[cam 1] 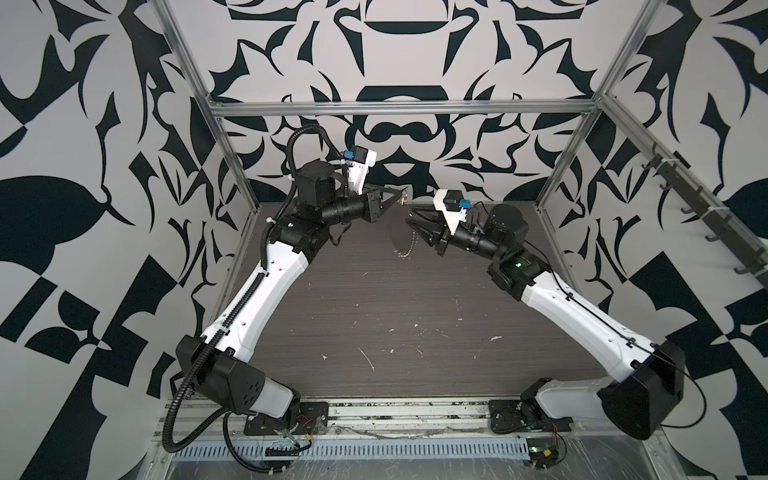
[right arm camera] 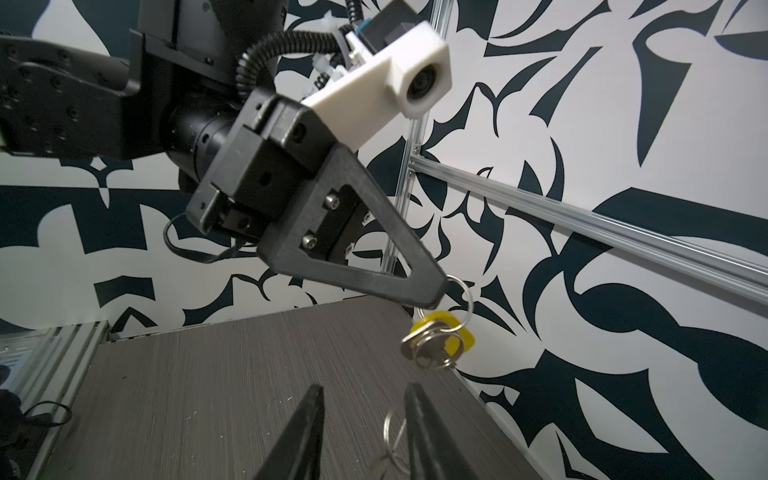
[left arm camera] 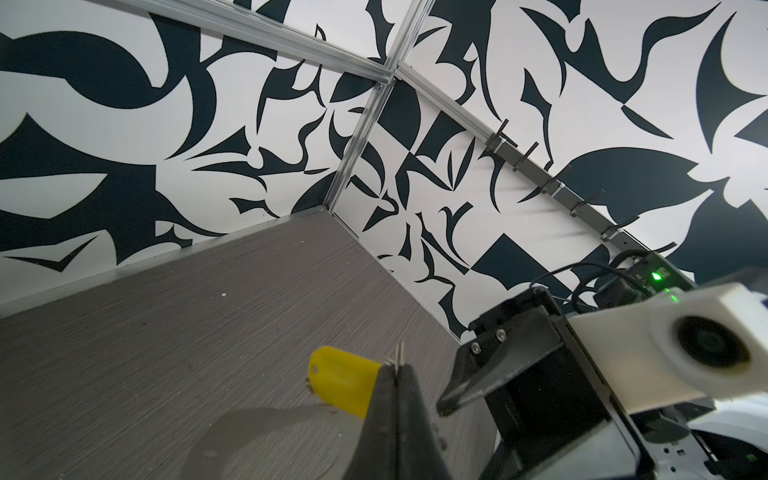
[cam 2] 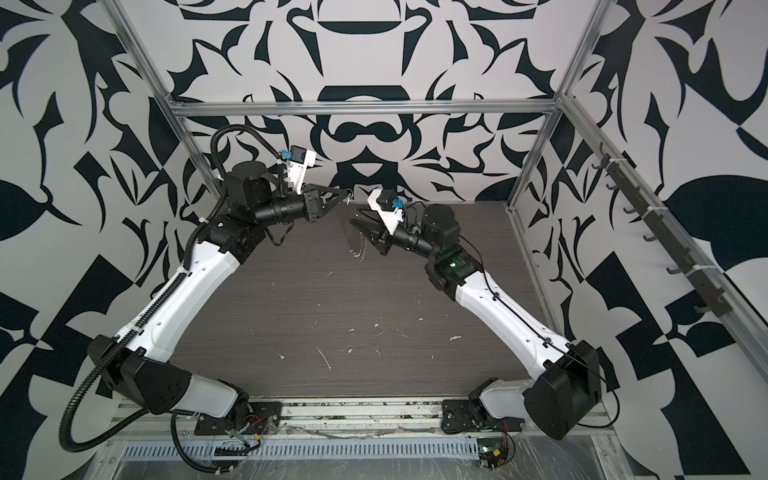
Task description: Remove the keys from the keyring
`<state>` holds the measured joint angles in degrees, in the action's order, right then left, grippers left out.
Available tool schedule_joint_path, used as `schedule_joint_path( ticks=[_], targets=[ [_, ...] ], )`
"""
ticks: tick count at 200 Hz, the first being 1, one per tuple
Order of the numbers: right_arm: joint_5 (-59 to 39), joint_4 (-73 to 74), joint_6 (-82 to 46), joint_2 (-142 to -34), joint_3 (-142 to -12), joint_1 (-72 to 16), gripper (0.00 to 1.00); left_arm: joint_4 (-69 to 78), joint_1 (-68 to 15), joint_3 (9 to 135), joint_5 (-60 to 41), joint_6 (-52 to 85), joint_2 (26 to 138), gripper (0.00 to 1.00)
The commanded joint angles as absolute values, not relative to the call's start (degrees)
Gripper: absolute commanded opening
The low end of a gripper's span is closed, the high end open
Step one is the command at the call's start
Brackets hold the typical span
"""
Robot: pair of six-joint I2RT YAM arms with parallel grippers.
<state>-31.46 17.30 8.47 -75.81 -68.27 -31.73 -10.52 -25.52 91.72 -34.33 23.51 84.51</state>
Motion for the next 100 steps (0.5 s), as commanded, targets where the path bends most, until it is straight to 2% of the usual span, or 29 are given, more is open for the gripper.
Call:
schedule_joint_path(
  ticks=[1, 44, 100],
  targets=[
    [-25.81, 17.15, 12.22, -74.74, -71.0, -33.2, 0.36, -9.4, -25.58, 92.55, -34.19, 23.03, 83.36, 0.0],
    [-21.36, 17.49, 13.25, -76.36, -72.39, -34.4, 0.37, -9.4, -25.67, 92.15, -33.93, 22.94, 83.06, 0.0],
    [-16.59, 14.12, 16.47, -77.91, -74.26, -36.05, 0.42, -9.05, -25.75, 92.15, -33.93, 23.03, 83.39, 0.0]
  ],
)
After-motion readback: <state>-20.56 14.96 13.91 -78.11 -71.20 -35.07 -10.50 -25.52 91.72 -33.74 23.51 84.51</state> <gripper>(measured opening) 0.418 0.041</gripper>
